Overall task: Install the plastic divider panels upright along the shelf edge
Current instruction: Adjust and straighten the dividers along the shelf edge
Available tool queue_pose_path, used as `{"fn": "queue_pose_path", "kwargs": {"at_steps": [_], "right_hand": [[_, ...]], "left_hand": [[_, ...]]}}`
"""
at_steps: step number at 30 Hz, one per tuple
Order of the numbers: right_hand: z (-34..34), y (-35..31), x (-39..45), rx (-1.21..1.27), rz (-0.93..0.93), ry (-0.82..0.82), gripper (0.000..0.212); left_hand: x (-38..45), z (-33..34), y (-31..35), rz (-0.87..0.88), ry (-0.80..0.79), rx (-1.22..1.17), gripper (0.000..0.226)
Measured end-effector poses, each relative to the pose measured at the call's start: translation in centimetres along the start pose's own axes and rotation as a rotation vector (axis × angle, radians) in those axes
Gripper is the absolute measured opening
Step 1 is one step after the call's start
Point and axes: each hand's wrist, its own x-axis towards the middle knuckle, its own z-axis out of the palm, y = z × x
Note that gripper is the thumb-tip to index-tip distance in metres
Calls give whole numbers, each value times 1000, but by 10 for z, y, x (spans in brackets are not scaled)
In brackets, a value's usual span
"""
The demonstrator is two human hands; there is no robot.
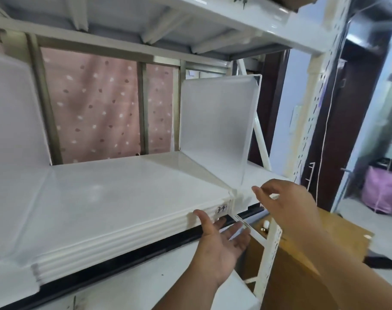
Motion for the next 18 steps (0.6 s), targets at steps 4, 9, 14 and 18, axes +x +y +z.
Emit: {"fn": "queue_pose_path", "kwargs": {"at_steps": [4, 9, 14, 18], "right_hand": [[7, 23, 29, 17, 2, -242, 59], [21, 32, 62, -9, -75, -463, 72], [35, 35, 85, -151, -217, -585, 39], [44, 45, 85, -34, -123, -517, 33]], "left_hand": [[18, 4, -8, 28, -3, -77, 122], [32, 11, -12, 53, -50, -178, 121], [43, 14, -15, 117, -138, -180, 119], [50, 10, -17, 135, -207, -192, 146]]}}
